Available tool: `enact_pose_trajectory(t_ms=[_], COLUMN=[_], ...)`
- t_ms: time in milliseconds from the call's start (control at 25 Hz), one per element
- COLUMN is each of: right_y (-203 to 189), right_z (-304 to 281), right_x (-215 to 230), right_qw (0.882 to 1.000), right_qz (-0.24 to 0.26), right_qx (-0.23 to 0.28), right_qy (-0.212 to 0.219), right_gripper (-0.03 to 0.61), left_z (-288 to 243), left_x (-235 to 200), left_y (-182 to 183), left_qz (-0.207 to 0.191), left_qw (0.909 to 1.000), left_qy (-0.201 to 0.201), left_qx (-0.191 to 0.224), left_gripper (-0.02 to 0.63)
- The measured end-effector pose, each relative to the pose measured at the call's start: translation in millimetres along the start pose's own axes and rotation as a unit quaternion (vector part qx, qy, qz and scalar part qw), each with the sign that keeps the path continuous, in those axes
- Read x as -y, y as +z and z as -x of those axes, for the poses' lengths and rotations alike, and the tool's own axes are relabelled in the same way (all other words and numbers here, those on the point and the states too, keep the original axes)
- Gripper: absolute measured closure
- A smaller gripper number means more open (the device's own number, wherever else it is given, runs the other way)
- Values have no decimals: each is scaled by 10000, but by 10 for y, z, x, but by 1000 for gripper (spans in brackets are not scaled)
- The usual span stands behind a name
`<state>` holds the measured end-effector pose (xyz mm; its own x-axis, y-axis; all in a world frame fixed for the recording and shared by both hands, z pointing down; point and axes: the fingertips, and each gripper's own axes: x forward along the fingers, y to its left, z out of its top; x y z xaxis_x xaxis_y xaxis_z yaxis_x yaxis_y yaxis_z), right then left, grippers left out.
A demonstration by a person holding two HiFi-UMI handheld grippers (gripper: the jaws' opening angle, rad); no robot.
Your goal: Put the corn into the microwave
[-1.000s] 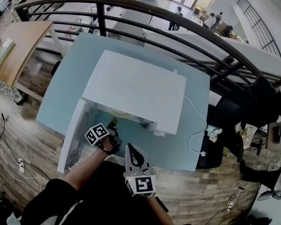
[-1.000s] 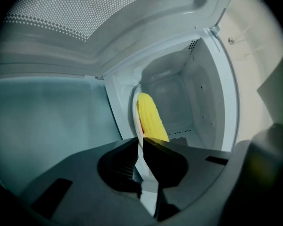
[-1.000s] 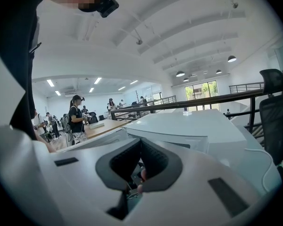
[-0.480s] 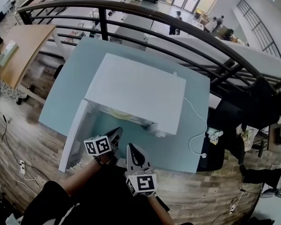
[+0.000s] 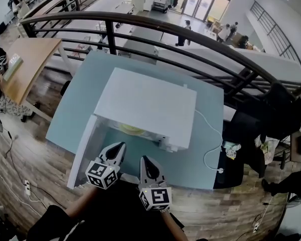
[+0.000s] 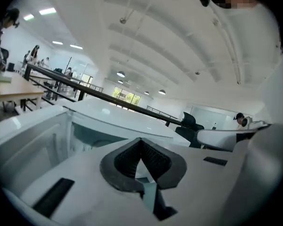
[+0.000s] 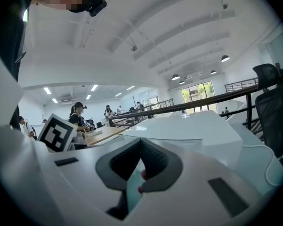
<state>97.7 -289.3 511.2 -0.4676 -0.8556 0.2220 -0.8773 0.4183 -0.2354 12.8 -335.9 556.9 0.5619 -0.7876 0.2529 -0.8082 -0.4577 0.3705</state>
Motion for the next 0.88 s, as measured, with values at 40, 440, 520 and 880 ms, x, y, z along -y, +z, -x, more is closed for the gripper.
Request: enact_pose_trajectory(t_ms=[40,440,520,880], right_y=[-5,170,256,400], right_z=[7,47,76,264], right_x=[12,82,84,113], right_qw=[10000,9996,9993,9963], right_qz=[-12,51,96,200], right_qx=[23,293,355,831], right_qy=[-23,-33,-51,69], right_gripper=[569,569,569,569], left_z=[45,333,380,414], left_x=[25,277,313,237], left_y=[51,346,414,615], left_qz=[-125,-994,-1060,-1078], left_qw=[9999,9921,9906,9862], left_qy=[-10,-56,-50,177], left_qx=[73,757,864,1242], left_gripper=[611,611,611,611])
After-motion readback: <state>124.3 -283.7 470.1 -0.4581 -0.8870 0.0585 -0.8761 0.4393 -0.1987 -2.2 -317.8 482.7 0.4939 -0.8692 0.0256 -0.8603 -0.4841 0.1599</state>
